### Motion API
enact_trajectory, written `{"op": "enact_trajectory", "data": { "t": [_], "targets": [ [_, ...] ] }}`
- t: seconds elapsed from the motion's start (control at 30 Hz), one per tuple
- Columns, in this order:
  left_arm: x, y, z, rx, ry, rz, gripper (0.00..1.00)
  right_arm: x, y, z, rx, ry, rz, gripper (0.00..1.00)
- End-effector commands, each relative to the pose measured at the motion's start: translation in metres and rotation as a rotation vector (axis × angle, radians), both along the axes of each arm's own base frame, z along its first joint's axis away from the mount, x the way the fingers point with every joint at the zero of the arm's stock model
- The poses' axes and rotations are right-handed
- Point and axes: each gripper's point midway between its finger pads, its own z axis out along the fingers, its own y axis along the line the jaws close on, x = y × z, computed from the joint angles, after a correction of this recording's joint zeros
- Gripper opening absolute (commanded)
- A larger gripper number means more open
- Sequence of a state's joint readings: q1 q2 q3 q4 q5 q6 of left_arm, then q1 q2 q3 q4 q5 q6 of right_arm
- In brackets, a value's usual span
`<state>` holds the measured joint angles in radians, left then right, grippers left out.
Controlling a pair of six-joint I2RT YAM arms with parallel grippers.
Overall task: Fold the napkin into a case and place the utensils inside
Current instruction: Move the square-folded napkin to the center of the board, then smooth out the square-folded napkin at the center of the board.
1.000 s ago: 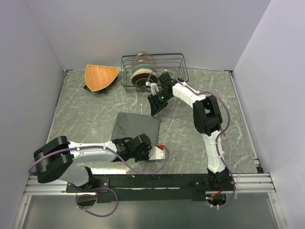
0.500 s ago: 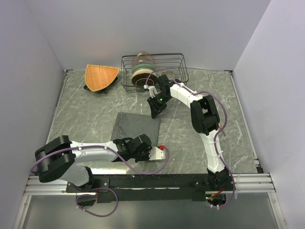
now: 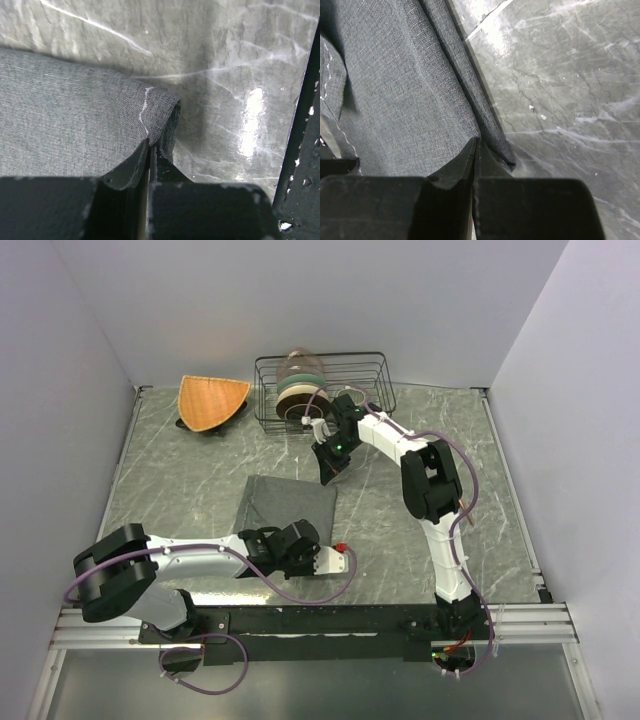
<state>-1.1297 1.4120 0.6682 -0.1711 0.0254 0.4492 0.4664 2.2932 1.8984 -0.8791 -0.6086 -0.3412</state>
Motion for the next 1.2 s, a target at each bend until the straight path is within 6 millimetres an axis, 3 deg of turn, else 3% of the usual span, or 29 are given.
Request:
{"op": "enact_trajectory", "data": {
  "t": [0.0,0.2,0.37,0.5,0.63,0.73,0.77,0.9,1.07,1.17],
  "targets": [
    [0.001,-0.019,0.023,-0.059,-0.009,-0.007,0.07,0.007,-0.015,0.031,-0.001,-0.078,0.014,0.0],
    [-0.003,-0.022,0.014,-0.04,0.003,-0.02,0.08,0.009,-0.029,0.02,-0.032,-0.097,-0.009,0.0],
    [-0.005,-0.015,-0.005,0.002,0.013,-0.015,0.07,0.011,-0.032,0.007,-0.054,-0.095,-0.018,0.0],
    [-0.005,-0.012,-0.008,0.01,0.015,-0.001,0.08,0.014,-0.03,0.0,-0.06,-0.078,-0.028,0.0],
    [-0.006,-0.014,-0.002,-0.003,0.031,0.014,0.24,0.018,-0.026,0.001,-0.05,-0.088,-0.031,0.0],
    [-0.004,-0.019,0.015,-0.049,0.069,0.056,0.36,0.017,-0.026,0.002,-0.053,-0.087,-0.023,0.0],
    [0.005,-0.021,0.03,-0.097,0.08,0.102,0.39,0.017,-0.027,0.001,-0.053,-0.089,-0.022,0.0],
    [0.016,-0.011,0.065,-0.22,0.191,0.193,0.52,0.019,-0.022,0.007,-0.05,-0.139,-0.007,0.0],
    [0.061,0.03,0.111,-0.418,0.29,0.447,0.63,0.029,-0.015,0.003,-0.114,-0.219,0.006,0.0],
    [0.084,0.059,0.127,-0.528,0.373,0.622,0.66,0.041,-0.016,0.0,-0.139,-0.258,-0.027,0.0]
  ]
}}
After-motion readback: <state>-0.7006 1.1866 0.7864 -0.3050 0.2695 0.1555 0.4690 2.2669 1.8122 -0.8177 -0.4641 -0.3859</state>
